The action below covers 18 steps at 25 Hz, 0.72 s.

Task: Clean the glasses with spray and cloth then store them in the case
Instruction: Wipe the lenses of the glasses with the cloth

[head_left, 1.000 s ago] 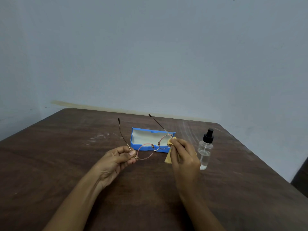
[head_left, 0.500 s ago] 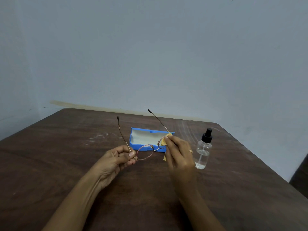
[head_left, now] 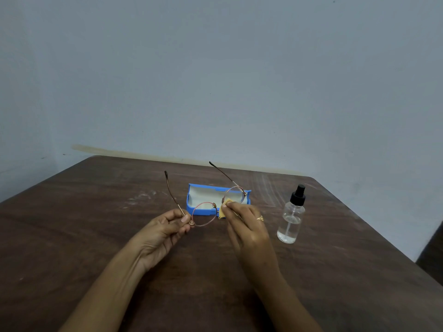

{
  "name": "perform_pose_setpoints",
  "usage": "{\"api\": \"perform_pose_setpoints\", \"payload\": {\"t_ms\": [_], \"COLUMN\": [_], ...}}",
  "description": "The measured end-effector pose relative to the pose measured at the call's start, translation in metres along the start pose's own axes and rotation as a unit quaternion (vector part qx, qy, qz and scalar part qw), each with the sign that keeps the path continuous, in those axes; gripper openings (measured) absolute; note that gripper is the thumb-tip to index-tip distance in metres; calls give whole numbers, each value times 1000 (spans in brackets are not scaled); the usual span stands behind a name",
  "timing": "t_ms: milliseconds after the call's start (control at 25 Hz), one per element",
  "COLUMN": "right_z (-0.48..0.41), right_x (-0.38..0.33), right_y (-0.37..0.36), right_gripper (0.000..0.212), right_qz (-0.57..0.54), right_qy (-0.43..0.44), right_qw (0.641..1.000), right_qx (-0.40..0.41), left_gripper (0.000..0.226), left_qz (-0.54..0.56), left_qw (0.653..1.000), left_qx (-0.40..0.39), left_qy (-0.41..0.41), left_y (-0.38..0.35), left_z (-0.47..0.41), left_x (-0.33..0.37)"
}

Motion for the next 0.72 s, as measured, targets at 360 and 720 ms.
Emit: {"api": "perform_pose_setpoints", "payload": {"t_ms": [360, 720], "right_z": [3, 2], "right_x": [7, 15], "right_y": [-3, -2], "right_gripper": [25, 26], "right_qz": [21, 21], "right_qy": [-15, -66], "right_qw": [1000, 998], "right_qx": [-1, 11], "left_gripper": [48, 44], "left_qz": [32, 20], "left_qw": [999, 999], "left_qx": [8, 23], "left_qy": [17, 23], "left_y": [1, 0], "left_z": [-2, 2], "left_x": [0, 0]}}
Point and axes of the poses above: each hand's wrist, its own z-axis away from the middle knuckle, its own y-axis out of the back of the hand, x = y × z, the point moved 2 cm from there along -z, towards the middle knuckle, and after that the axes turned 12 degrees about z, right-handed, at the moved point
